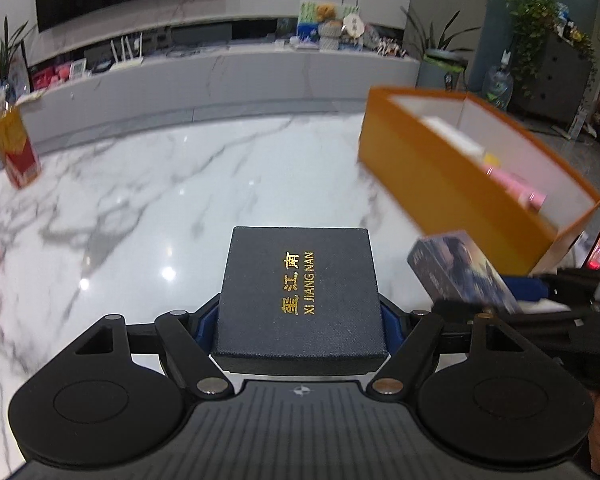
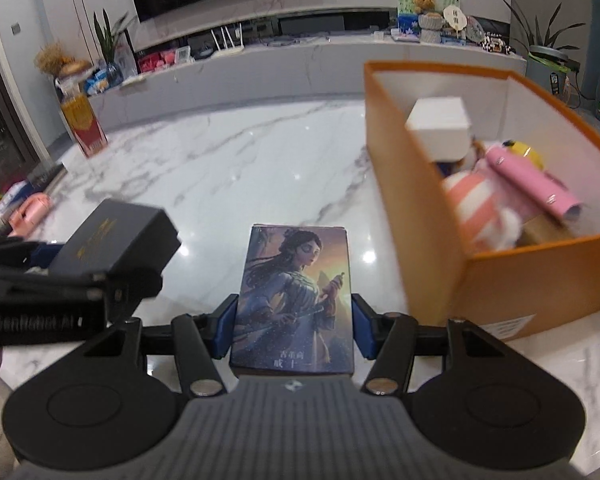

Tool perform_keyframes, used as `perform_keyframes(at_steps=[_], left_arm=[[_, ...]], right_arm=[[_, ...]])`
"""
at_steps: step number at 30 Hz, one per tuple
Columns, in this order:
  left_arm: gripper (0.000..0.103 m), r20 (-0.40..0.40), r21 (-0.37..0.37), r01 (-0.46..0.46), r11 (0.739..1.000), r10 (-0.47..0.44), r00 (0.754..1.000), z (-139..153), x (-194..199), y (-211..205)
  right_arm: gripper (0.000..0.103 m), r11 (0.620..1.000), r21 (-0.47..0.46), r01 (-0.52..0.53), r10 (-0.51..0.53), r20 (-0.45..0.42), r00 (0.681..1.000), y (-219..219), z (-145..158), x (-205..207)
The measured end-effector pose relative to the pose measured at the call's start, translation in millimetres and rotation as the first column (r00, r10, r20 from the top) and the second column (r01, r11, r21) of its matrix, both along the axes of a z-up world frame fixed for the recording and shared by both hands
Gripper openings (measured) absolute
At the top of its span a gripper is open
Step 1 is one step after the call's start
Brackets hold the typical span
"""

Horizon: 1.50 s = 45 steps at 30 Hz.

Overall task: Organize objects
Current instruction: 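Lift and carry the black box and painted box over the shoebox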

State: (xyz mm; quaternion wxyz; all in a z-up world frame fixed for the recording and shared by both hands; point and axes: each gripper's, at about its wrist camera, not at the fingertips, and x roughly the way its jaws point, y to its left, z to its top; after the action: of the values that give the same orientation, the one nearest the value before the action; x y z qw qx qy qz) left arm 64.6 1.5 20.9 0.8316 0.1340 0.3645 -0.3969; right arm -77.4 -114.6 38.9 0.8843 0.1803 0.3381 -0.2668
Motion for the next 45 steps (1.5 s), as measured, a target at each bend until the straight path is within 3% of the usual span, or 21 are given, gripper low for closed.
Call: perform_keyframes(at_steps=[8,18,28,35,45], left_arm=[[0.087,0.075,-0.065,0.061,0.996,-0.056,0.996,48.4,-7.4,-38.5],[0.087,0.134,-0.087,0.155,0.984,-0.142,0.981,77.8,-23.1,-109.0],[0.087,0.125,-0.031,0.269,0.963,-0.264,0.957,55.6,-27.6,-202.3],[0.087,0.109,0.02,0.311,0.95,-0.311,0.944,35.6,-25.0,-238.1],[0.088,0.07,0.087,0.291,0.953,-0.297,0.952,19.0,-12.5,-277.9]], right_arm=[[0.059,0.998,-0.055,-0.033,0.037,0.086,0.996,-11.6,53.4,-30.2],[0.059,0.987,-0.147,0.06,-0.043,0.117,0.992,-61.1,95.7,-62.7],[0.059,0.979,-0.159,0.128,-0.124,0.035,0.992,-118.1,78.0,-75.6],[0.059,0.977,-0.141,0.157,-0.162,-0.02,0.987,-155.5,56.7,-72.4],[0.059,0.977,-0.131,0.169,-0.179,-0.07,0.981,-184.5,40.6,-54.0]])
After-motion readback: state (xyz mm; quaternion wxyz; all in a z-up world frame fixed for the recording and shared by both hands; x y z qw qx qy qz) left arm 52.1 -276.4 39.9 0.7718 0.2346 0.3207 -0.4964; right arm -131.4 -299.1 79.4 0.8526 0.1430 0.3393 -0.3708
